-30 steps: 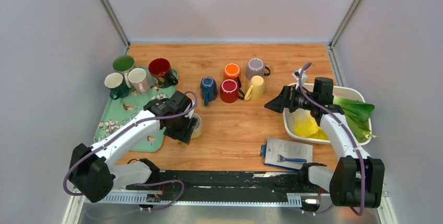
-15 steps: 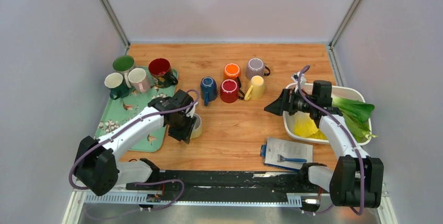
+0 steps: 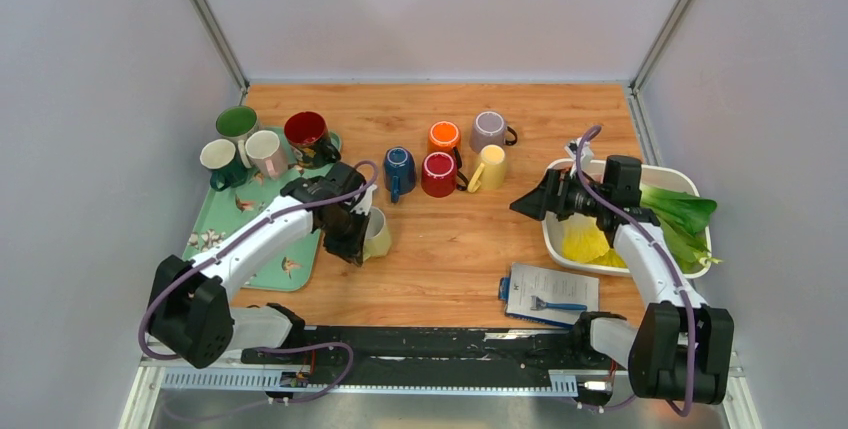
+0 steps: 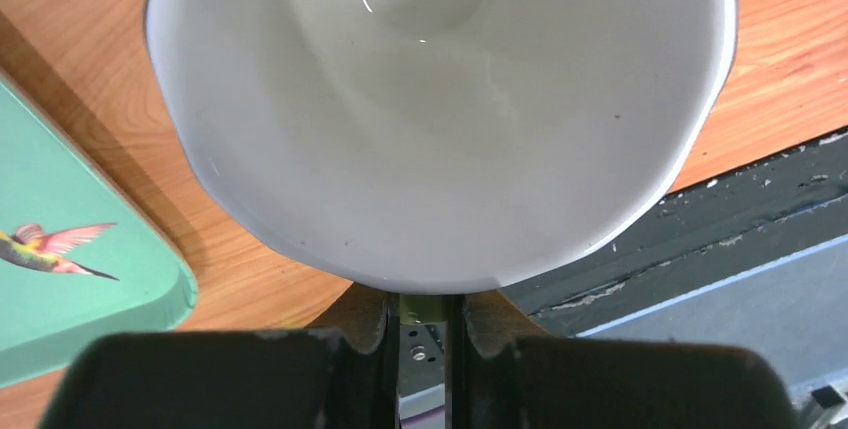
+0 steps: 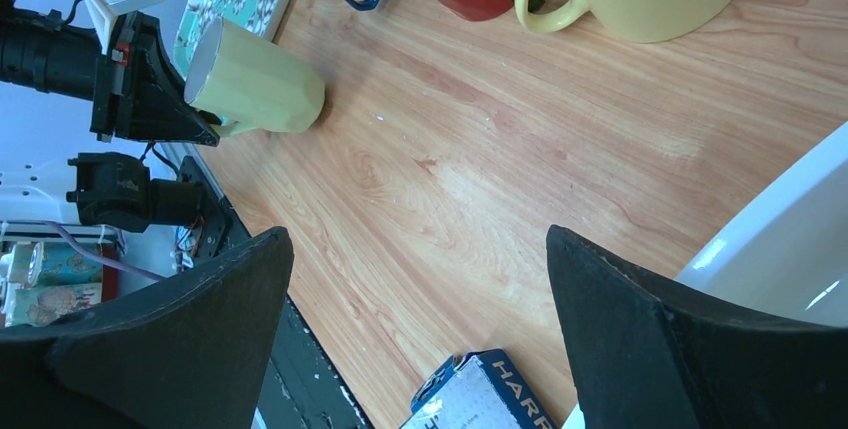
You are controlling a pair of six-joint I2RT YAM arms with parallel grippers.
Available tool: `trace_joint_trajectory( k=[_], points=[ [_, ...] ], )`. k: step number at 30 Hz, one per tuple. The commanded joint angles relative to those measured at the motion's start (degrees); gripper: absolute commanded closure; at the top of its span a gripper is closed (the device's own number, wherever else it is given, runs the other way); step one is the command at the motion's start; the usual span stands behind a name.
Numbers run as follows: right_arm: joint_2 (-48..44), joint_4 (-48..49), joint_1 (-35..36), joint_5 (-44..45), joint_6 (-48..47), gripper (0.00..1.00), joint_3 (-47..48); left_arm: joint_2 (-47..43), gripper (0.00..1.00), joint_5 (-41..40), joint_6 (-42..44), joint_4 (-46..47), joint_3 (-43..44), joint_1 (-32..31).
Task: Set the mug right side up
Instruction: Pick up the cup at the center of the board, then place the cup on the tray.
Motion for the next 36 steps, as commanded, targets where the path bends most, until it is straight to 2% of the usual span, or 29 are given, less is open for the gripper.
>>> trace_joint_trajectory(
  k=[1,5,10,15,20,23,28,36],
  points=[
    [-2.3,2.8,-1.0,0.1,0.9,0.0,-0.9,-0.9,0.99,0.7,5.2,2.8,6.1,0.1],
    [-3.4,2.8,-1.9,0.2,1.4,0.0,-1.9,-1.8,1.0,-3.2,10.3,3.5,10.1,0.2],
    [-3.5,2.2,-2.5,0.0,1.4,0.0,-2.1,-5.8,1.0,-7.1,14.9,4.1,10.4,0.6],
    [-3.0,2.1,-2.7,0.1,1.4,0.0,-1.9,-9.5,1.0,-12.4,20.3,2.7,10.6,5.1],
    [-2.1,2.1,-2.7,0.3,1.4,0.0,-1.3,-9.7,1.0,-15.7,17.2,2.6,10.5,12.1],
    [-1.8,2.1,-2.7,0.3,1.4,0.0,-1.0,-7.0,1.0,-15.7,13.0,3.0,11.1,17.7],
    [-2.1,1.8,-2.7,0.2,1.4,0.0,-0.7,-0.7,1.0,-15.5,11.5,5.9,13.1,24.7],
    [-3.8,1.3,-3.4,0.5,1.3,0.0,-1.9,8.7,1.0,-17.4,11.8,12.9,15.3,27.8]
  ],
)
